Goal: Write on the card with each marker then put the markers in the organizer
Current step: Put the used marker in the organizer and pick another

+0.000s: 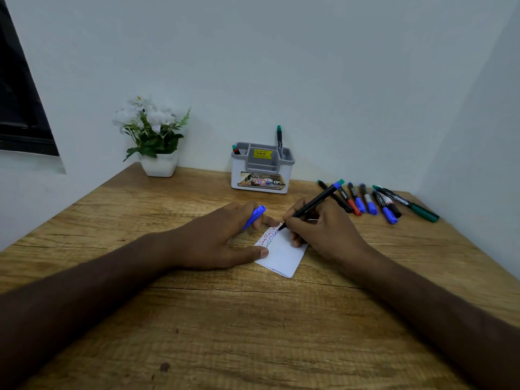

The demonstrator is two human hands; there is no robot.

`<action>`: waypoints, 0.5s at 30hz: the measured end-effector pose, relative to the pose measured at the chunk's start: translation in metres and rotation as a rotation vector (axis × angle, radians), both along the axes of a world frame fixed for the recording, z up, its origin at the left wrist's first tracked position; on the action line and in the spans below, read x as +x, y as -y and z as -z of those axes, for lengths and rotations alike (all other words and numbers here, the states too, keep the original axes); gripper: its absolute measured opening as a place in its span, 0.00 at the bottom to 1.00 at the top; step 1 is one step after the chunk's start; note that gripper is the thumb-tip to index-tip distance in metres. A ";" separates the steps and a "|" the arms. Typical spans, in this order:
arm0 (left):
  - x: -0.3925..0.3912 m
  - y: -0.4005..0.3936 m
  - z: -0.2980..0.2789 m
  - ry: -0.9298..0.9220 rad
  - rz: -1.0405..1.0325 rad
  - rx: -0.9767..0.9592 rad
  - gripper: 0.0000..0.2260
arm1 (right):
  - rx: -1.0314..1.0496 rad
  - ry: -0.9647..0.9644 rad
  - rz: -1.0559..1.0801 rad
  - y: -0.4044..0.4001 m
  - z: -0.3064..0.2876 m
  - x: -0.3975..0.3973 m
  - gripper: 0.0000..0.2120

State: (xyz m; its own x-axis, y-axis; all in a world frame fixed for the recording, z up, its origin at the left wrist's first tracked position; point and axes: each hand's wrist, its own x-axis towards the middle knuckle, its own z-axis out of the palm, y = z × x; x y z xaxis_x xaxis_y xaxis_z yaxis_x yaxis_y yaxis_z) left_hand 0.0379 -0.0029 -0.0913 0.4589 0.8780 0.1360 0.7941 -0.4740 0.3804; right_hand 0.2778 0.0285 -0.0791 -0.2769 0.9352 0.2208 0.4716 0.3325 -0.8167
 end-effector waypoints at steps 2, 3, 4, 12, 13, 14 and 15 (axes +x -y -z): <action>0.000 0.000 0.000 0.009 0.002 0.008 0.14 | -0.008 -0.009 0.003 0.000 0.000 0.000 0.02; 0.000 0.000 -0.001 0.013 0.004 0.009 0.14 | -0.005 -0.007 0.002 -0.001 0.000 0.000 0.02; 0.001 0.000 -0.001 0.011 0.005 0.008 0.14 | -0.003 -0.004 0.000 -0.001 0.000 0.000 0.01; 0.000 0.000 -0.001 0.009 0.002 0.007 0.17 | -0.037 -0.033 0.011 -0.001 0.001 0.000 0.02; 0.000 0.000 -0.001 0.010 0.003 0.010 0.17 | -0.037 -0.035 0.014 -0.002 0.001 -0.001 0.02; 0.000 0.000 -0.001 0.013 0.005 0.012 0.17 | -0.035 -0.032 0.015 -0.002 0.001 -0.001 0.02; -0.001 0.000 -0.001 0.016 0.005 0.011 0.17 | -0.037 -0.029 0.014 -0.002 0.001 -0.001 0.02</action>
State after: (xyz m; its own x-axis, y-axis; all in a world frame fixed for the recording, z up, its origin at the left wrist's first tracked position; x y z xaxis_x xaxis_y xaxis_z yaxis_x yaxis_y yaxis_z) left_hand 0.0373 -0.0028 -0.0906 0.4611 0.8741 0.1529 0.7853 -0.4822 0.3882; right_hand 0.2767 0.0308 -0.0803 -0.2574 0.9468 0.1933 0.4523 0.2948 -0.8417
